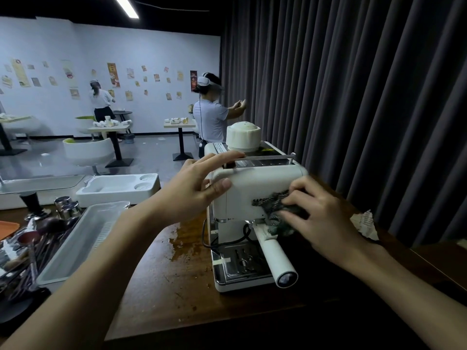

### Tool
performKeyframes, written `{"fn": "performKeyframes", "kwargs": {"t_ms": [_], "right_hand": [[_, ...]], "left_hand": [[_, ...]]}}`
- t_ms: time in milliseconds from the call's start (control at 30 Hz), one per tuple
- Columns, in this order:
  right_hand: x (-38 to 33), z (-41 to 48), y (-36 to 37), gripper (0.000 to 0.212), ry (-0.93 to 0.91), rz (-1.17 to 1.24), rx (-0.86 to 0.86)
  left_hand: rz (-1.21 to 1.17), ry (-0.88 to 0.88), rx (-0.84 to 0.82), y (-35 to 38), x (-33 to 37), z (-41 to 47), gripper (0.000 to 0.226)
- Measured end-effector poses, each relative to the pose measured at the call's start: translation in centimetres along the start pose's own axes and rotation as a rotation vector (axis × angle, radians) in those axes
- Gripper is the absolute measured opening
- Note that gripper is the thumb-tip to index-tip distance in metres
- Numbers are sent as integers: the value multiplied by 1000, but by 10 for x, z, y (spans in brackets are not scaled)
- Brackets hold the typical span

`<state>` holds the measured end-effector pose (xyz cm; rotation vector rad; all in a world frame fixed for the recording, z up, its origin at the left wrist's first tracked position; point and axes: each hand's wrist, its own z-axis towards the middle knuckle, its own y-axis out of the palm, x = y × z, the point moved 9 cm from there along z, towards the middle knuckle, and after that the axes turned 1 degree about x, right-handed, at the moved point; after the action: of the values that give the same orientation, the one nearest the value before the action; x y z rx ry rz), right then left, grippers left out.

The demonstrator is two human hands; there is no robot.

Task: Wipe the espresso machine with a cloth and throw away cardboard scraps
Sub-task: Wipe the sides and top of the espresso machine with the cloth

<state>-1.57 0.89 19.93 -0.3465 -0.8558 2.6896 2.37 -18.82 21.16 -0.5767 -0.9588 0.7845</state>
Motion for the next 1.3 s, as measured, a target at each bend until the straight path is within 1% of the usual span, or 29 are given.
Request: {"fn": "performKeyframes", "kwargs": {"t_ms": [67, 133, 300, 367, 467, 533, 633, 733, 800, 867, 967, 1033, 1167, 1233, 1300], "right_hand": [[6, -1, -3, 20, 34, -10, 10], [-2, 2, 1, 21, 28, -9, -3], [-55, 23, 30, 19, -101, -5, -120], [-74, 30, 42, 19, -159, 8, -149], [-75, 30, 46, 19, -165, 70, -151], [-59, 24, 40, 17, -122, 97, -119], [-26, 13, 16, 17, -45, 76, 16], [5, 3, -11, 18, 57, 51, 155], [14, 0, -18, 19, 105, 51, 194], [7, 5, -18, 18, 95, 41, 196], [-27, 22, -1, 16, -8, 27, 118], [-52, 34, 13, 14, -64, 34, 67], [-76, 44, 28, 19, -125, 4, 15], [-69, 43, 26, 22, -117, -15, 11], [-55, 40, 16, 23, -72, -11, 51]], "left_hand": [[-1, 3, -9, 0, 0, 0, 52], [-2, 1, -14, 1, -1, 0, 53], [-26, -4, -15, 2, 0, 0, 55], [7, 5, -8, 1, 1, -2, 55], [0, 7, -16, -1, 2, -4, 53], [-50, -1, -29, -1, 1, -6, 49], [-122, 1, -40, 0, 2, -7, 50], [-108, 12, -30, -2, 4, -7, 51], [-116, 13, -43, -1, 6, -7, 52], [-152, -12, -83, 1, 5, -9, 57], [-122, -27, -135, 2, 3, -11, 84], [-106, -17, -156, 2, 1, -12, 95], [-66, 21, -132, 0, 3, -11, 97], [-99, 3, -143, 0, 1, -11, 95], [-117, -18, -151, 0, -1, -12, 94]]}}
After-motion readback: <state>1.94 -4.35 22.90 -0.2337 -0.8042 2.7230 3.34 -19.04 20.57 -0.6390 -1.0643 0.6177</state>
